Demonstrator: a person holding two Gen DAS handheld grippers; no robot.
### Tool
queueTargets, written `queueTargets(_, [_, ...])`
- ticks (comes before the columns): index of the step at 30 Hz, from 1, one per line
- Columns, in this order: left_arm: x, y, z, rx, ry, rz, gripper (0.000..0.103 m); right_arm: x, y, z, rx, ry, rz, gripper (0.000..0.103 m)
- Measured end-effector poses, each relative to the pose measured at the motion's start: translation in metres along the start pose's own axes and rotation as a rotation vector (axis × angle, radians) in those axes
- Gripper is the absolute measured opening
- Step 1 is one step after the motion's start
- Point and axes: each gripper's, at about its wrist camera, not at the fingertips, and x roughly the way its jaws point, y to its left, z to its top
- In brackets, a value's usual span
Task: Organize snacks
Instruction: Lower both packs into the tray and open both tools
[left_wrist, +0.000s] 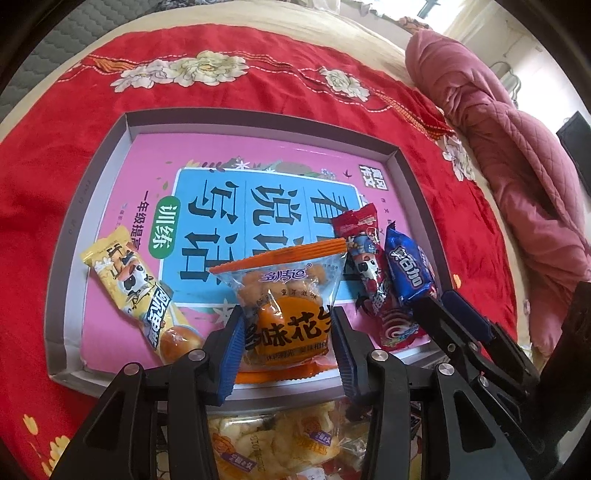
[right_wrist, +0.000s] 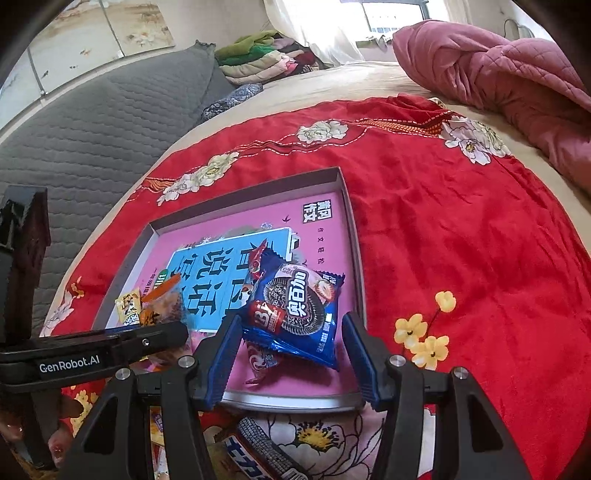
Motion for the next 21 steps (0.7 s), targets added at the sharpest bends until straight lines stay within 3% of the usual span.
queueTargets(21, [-0.016,0.004,0.001,-0.007,-0.018,-0.011,0.06,-0.005,0.003,0.001,-0.007,-0.017,0.034,0.056])
